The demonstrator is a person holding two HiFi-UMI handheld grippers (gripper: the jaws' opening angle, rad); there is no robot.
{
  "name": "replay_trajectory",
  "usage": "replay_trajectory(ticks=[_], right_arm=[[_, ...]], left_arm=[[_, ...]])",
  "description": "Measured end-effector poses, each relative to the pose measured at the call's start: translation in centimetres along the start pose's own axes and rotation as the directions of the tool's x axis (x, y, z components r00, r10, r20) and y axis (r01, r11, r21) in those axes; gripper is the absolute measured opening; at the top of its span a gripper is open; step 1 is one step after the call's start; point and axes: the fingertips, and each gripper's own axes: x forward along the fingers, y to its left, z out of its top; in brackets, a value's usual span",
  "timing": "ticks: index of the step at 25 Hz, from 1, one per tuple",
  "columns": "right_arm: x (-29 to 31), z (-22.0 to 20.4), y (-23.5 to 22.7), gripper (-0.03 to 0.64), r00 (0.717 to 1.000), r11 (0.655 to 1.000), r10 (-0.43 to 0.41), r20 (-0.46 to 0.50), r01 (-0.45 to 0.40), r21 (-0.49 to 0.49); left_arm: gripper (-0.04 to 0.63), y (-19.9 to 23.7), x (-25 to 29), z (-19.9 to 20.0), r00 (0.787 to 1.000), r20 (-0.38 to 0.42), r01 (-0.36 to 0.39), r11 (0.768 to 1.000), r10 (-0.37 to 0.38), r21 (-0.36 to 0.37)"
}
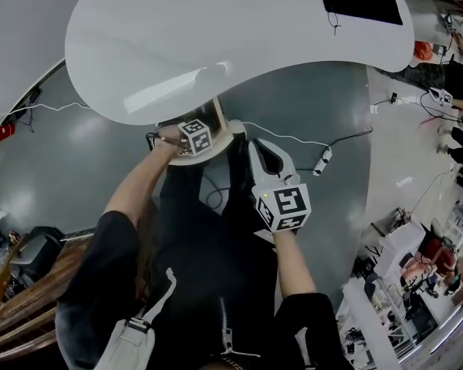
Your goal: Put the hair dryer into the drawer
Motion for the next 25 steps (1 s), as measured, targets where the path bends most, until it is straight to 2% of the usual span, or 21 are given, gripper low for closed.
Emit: replay_trajectory(ticks=[7, 13, 25], right_arm=[[-0.3, -0.5, 0.4, 0.005, 1.000, 1.000, 0.011, -0.006, -0.011, -0.002], [-0.2, -0.2, 1.1, 0.005, 0.999, 0.999, 0.041, -0.002, -0.041, -0.017], [0.1, 1.6, 2.7, 0.005, 0.988, 0.985, 0.154, 0.001, -0.154, -0.079]], left_arm=[[0.202, 0.0, 0.2, 0.2, 1.000, 0.007, -0.001, 1.000, 0.001, 0.000], [0.206, 0.1, -1.5, 0.2, 0.998, 0.060, -0.012, 0.999, 0.014, -0.036], [0.209, 0.6, -6.6, -0.3, 0.985, 0.150, -0.050, 0.979, 0.080, -0.199]])
